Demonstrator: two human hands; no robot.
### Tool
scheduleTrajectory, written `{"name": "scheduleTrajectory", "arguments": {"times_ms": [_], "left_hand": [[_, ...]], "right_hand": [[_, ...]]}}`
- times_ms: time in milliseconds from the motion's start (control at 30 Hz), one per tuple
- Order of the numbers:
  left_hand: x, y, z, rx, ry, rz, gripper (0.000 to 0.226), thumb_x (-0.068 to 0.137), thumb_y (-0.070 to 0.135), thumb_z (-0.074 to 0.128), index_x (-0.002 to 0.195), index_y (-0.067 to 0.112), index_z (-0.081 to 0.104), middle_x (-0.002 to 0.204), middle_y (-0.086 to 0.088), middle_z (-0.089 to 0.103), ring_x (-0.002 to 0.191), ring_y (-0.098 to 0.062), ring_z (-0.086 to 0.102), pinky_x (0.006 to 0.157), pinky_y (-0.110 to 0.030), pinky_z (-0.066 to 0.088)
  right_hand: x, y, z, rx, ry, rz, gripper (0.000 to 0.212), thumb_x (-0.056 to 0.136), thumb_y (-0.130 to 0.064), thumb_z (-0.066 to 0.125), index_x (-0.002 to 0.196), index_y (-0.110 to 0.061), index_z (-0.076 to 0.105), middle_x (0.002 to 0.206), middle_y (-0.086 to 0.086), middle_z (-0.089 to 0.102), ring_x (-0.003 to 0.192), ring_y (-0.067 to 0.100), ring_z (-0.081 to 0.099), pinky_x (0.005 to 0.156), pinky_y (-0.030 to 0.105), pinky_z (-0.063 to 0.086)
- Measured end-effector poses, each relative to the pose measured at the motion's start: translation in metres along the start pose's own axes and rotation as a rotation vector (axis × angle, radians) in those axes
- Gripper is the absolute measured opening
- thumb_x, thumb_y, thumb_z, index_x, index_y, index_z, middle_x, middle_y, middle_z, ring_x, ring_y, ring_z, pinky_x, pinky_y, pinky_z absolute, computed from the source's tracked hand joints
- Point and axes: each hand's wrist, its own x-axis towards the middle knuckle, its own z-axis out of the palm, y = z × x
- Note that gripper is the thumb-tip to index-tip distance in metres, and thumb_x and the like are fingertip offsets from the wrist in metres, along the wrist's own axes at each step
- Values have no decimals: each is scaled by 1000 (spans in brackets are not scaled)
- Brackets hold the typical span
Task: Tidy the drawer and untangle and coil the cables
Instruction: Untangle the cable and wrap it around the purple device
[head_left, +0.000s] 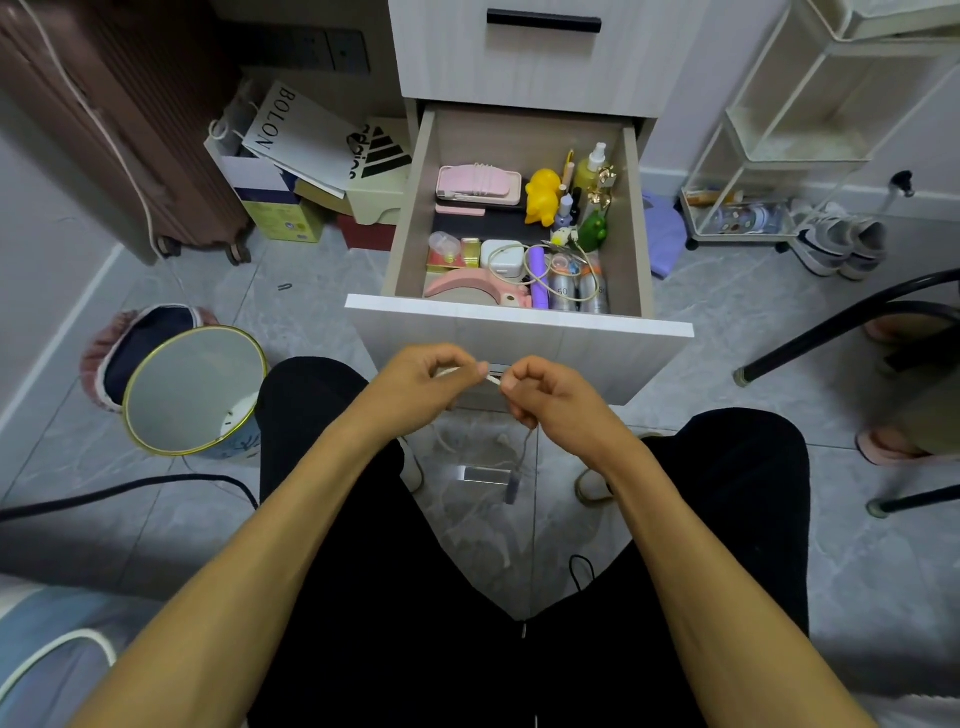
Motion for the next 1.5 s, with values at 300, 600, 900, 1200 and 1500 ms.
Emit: {"name": "scheduleTrajectory", "arguments": {"times_ms": [300,600,900,1200,1500], "left_hand": [[10,-8,11,102,98,-14,28,96,22,57,69,22,64,59,11,57,60,-8,53,66,-30,46],[9,-15,3,25,260,4,37,101,30,50,67,20,59,56,13,56,58,-5,50,64,-26,42],[5,-7,9,-133,240,5,38,100,27,53,65,11,56,53,5,45,49,-7,41,55,-22,35],[5,8,33,214,52,115,23,95,21,61,72,19,64,56,14,53,55,-1,47,61,-23,36],[-10,4,26,-60,9,-9,25,95,21,62,72,15,70,52,12,54,54,-3,49,61,-19,41]], "right_hand": [[-7,-7,-18,-387,41,-41,27,99,-23,53,85,-8,72,61,-7,56,54,-1,50,56,14,39],[-8,-3,-31,-400,37,-54,23,98,-24,55,80,-15,67,61,-7,55,55,1,50,62,24,42],[-6,1,-33,-580,-32,-109,29,100,-23,49,72,-27,54,71,-2,61,66,11,54,63,24,42],[-6,1,-22,-686,-23,-249,24,97,-23,53,74,-19,53,67,-9,54,65,12,51,62,28,41],[1,35,-34,-821,167,-220,30,92,-16,52,71,-25,72,82,-7,59,78,6,49,74,29,47]]}}
